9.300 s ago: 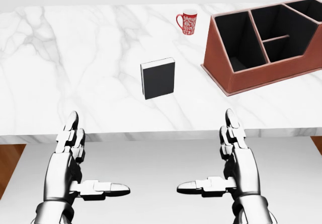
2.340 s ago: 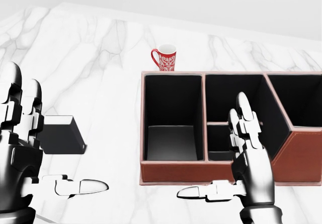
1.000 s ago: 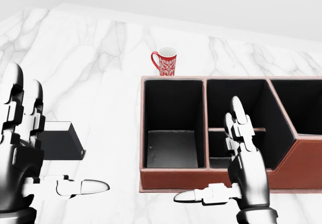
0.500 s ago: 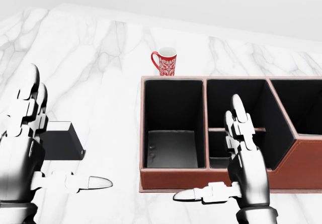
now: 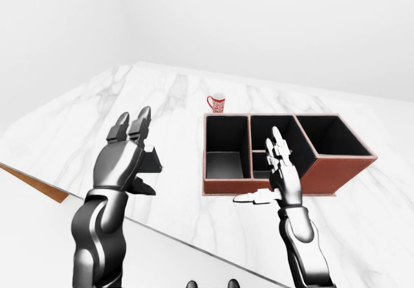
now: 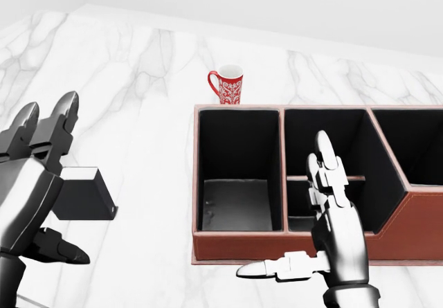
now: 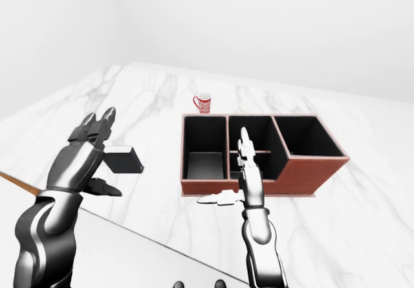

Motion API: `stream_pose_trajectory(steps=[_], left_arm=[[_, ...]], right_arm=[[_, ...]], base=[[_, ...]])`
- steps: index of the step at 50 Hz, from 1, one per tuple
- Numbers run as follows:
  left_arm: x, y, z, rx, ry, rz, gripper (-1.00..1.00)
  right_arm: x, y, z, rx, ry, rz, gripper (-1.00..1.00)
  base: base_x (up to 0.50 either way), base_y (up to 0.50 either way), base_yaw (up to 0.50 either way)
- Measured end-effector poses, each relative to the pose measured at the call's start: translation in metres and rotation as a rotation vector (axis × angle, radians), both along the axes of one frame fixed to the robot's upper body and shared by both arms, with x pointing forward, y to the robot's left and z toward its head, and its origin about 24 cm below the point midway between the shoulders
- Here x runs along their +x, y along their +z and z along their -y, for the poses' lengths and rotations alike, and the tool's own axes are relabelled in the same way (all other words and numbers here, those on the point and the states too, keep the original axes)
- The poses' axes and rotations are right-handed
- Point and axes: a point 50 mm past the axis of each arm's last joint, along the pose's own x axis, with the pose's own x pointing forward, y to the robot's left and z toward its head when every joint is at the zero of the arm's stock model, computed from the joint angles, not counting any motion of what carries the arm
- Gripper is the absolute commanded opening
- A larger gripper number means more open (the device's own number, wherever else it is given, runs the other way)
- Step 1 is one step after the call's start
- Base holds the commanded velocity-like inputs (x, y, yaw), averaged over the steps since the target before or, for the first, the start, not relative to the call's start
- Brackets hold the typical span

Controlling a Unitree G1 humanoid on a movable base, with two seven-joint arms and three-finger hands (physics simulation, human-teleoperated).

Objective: Pick up the book and place it in the right compartment of the caddy.

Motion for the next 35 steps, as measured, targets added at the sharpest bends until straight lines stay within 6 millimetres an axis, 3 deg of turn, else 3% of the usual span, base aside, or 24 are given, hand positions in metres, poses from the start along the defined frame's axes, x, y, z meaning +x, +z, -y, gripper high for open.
stream_pose_trajectory(steps=[13,35], left_arm=[[-0.004,0.000,-0.018,0.241,0.181,-0.135,1.00],[-0.007,-0.001,-0.020,0.321,0.258,-0.213,1.00]], right_arm=[[0.000,-0.002,-0.001,-0.003,0.002,-0.007,1.00],[0.000,-0.001,-0.002,-0.006,0.005,-0.006,1.00]], base=[[0.00,0.00,0.00],[0.00,0.00,0.00]])
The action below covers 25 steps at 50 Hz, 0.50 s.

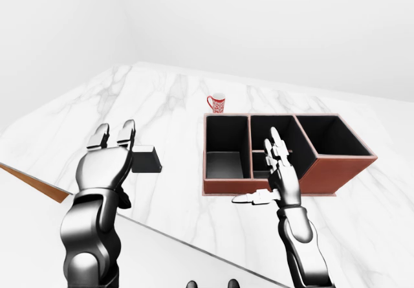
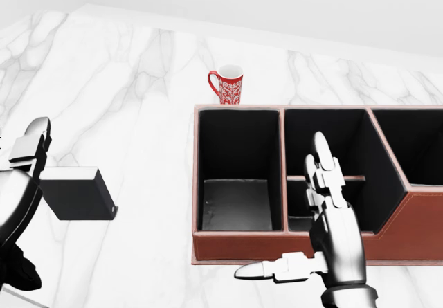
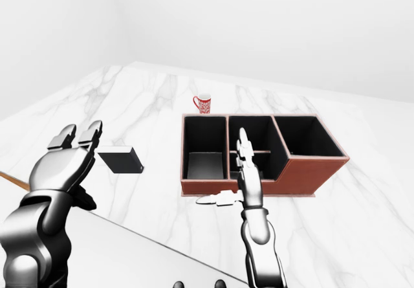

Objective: Pick up the book and place it in the right compartment of the caddy.

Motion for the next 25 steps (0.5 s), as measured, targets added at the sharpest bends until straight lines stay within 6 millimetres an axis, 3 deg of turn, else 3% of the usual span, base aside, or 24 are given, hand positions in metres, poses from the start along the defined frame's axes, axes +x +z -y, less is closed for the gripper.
stream_pose_trajectory(steps=[9,25], left_arm=[[0.019,-0.003,0.004,0.020,-0.018,-0.015,1.00],[0.075,-0.007,0.010,0.046,-0.074,-0.031,1.00]], right_arm=[[0.000,0.000,0.000,-0.002,0.001,-0.001,1.00],[0.001,-0.003,-0.001,-0.006,0.005,-0.014,1.00]], base=[[0.00,0.00,0.00],[0.00,0.00,0.00]])
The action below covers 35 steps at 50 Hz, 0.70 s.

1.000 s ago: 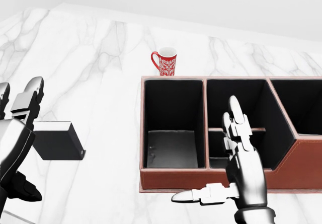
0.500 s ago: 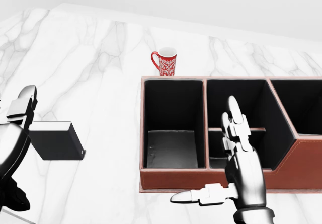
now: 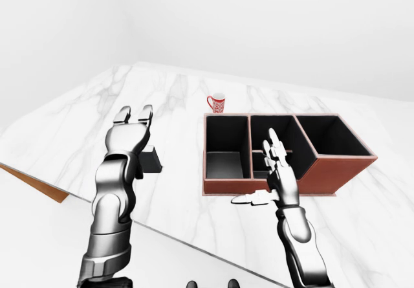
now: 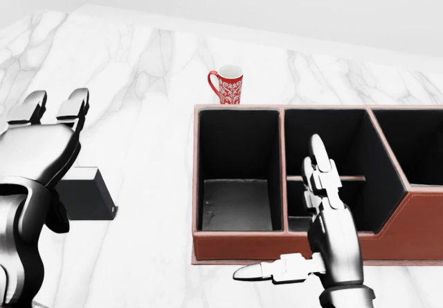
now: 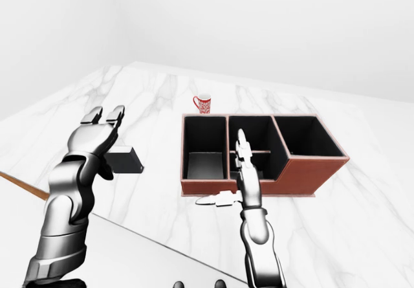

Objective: Pick up the book and place it in the right compartment of the caddy.

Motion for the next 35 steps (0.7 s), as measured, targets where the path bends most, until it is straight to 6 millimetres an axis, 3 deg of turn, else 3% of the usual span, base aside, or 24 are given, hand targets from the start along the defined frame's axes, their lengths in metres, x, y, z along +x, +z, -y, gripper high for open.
stream_pose_trajectory(steps=[15,35], left_arm=[[0.049,-0.001,0.000,-0.005,-0.024,-0.015,1.00],[0.075,-0.017,-0.019,-0.044,0.022,-0.062,1.00]], right_arm=[[0.000,-0.003,0.000,-0.002,0.003,-0.011,1.00],[0.001,-0.007,-0.001,-0.006,0.004,-0.028,1.00]], base=[[0.00,0.00,0.00],[0.00,0.00,0.00]])
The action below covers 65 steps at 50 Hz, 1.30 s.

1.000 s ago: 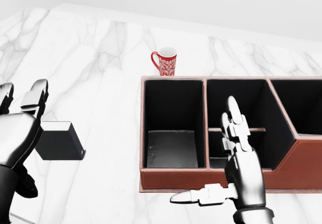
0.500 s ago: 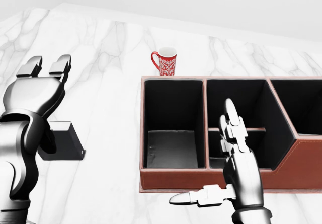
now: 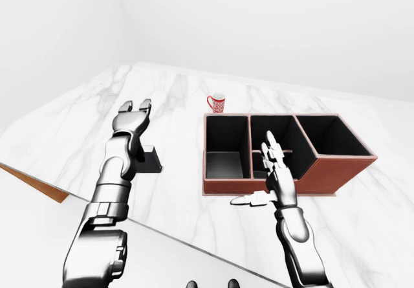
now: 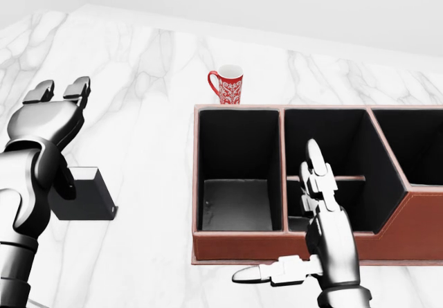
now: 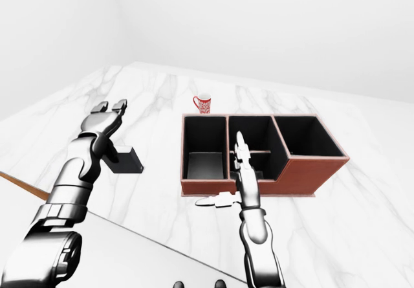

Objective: Pick up the book and place it in the right compartment of the caddy.

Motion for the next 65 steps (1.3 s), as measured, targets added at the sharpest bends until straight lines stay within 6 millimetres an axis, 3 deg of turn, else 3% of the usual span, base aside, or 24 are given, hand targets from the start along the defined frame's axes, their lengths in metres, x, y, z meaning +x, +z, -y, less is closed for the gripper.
stream_pose_trajectory(steps=[23,65], left_arm=[[0.007,-0.015,-0.027,-0.018,0.082,-0.029,1.00],[0.014,-0.046,-0.025,0.003,0.128,-0.081,1.00]], right_arm=[[0.000,0.000,-0.001,-0.004,0.003,-0.001,1.00],[0.000,-0.002,-0.002,-0.009,0.006,-0.009,1.00]], base=[[0.00,0.00,0.00],[0.00,0.00,0.00]])
